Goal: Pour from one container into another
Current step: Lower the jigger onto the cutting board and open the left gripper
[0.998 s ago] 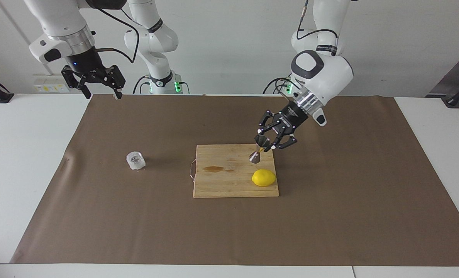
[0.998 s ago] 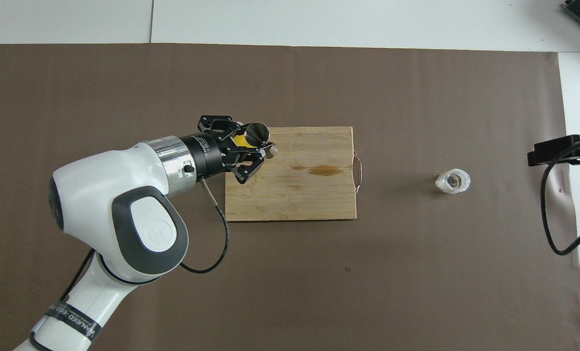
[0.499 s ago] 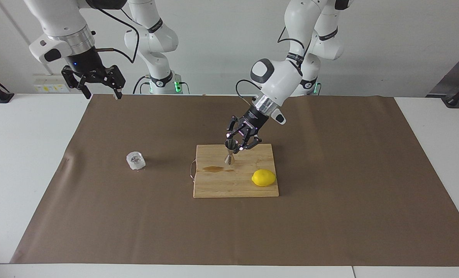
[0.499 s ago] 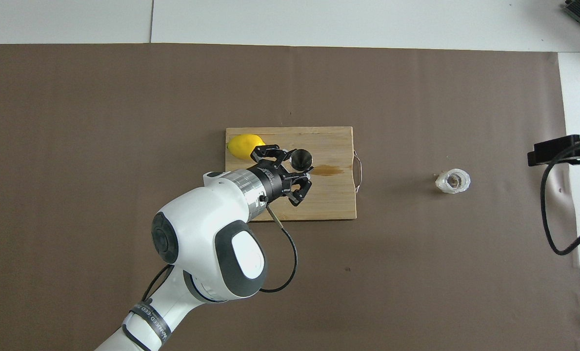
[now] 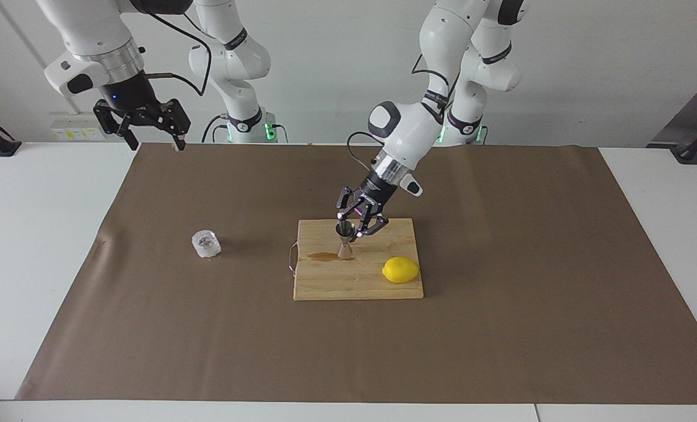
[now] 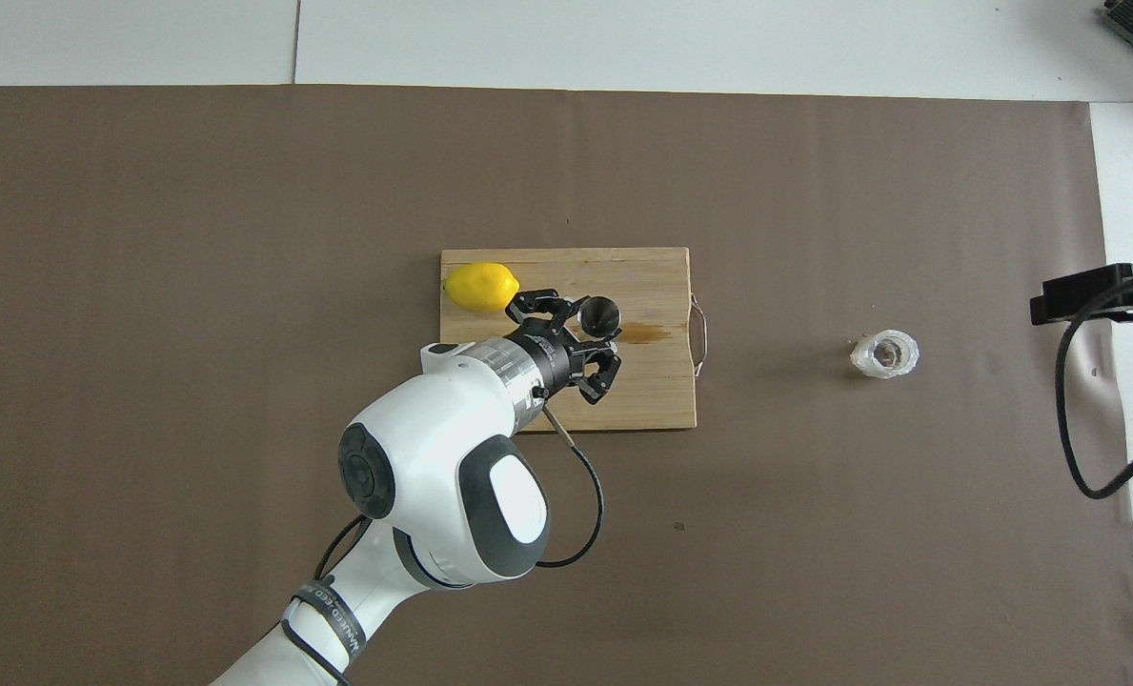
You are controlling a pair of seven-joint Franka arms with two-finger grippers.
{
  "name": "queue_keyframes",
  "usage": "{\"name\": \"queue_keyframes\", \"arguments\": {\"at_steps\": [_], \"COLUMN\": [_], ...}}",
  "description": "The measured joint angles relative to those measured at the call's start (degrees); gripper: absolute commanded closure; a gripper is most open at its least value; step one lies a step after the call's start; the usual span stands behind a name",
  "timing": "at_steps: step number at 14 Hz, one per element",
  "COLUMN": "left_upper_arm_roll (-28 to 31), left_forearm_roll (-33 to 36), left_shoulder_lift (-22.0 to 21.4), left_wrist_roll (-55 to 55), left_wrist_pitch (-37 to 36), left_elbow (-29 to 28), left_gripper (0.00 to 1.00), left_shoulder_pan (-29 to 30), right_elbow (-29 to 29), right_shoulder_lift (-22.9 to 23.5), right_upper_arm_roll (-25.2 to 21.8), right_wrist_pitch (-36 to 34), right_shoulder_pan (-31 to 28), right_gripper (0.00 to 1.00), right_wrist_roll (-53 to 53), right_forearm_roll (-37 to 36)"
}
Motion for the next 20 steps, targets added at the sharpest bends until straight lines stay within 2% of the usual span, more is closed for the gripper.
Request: {"name": "queue_keyframes", "arguments": {"at_steps": [1, 2, 3, 4, 5, 7, 12, 15, 17, 18, 20], "left_upper_arm_roll": [-0.1, -0.3, -0.5, -0.7, -0.8, -0.9, -0.8, -0.1, 0.3, 0.4, 0.6], "left_forearm_roll": [0.0, 0.0, -0.2, -0.5, -0.9, -1.2, -1.1, -1.1, -0.4, 2.1, 13.6], "left_shoulder_lift": [0.4, 0.9, 1.4, 1.7, 1.9, 2.0, 1.9, -1.0, -4.2, -5.6, -7.9], "left_wrist_roll": [0.0, -0.1, -0.2, -0.5, -0.6, -0.8, -0.8, 1.6, 6.0, 7.9, 8.8], "left_wrist_pitch": [0.5, 1.4, 2.3, 2.6, 3.0, 3.4, 3.5, 1.2, -4.6, -8.9, -19.7], "left_elbow": [0.0, 0.0, 0.1, 0.1, 0.2, 0.3, 1.5, 2.7, 2.6, 2.6, 2.9], "left_gripper": [0.64, 0.46, 0.45, 0.37, 0.34, 0.00, 0.00, 0.00, 0.00, 0.00, 0.00], "left_shoulder_pan": [-0.1, -0.2, -0.2, -0.2, -0.2, -0.2, -0.2, 0.3, 2.8, 4.9, 10.0], "right_elbow": [0.0, 0.0, 0.0, 0.0, 0.0, 0.0, -0.3, -1.9, -3.7, -4.7, -7.6], "right_shoulder_lift": [0.0, 0.0, 0.0, 0.0, 0.0, 0.0, 0.0, 0.0, 0.0, 0.0, -0.3], "right_upper_arm_roll": [0.0, 0.0, 0.0, 0.0, 0.0, 0.0, 0.1, 0.2, 0.2, 0.2, 0.2], "right_wrist_pitch": [0.0, 0.0, 0.0, 0.0, 0.0, 0.0, 0.2, 1.1, 2.9, 4.2, 7.7], "right_shoulder_pan": [0.0, 0.0, 0.0, 0.0, 0.0, 0.0, 0.1, 0.4, 0.5, 0.5, 0.5], "right_gripper": [0.00, 0.00, 0.00, 0.00, 0.00, 0.00, 0.00, 0.00, 0.00, 0.00, 0.00], "right_wrist_roll": [0.0, 0.0, 0.0, 0.0, 0.0, 0.0, 0.0, -2.4, -7.0, -9.5, -16.0], "right_forearm_roll": [0.0, 0.0, 0.0, 0.0, 0.0, 0.0, 0.0, 0.0, 0.0, 0.0, 0.0]}}
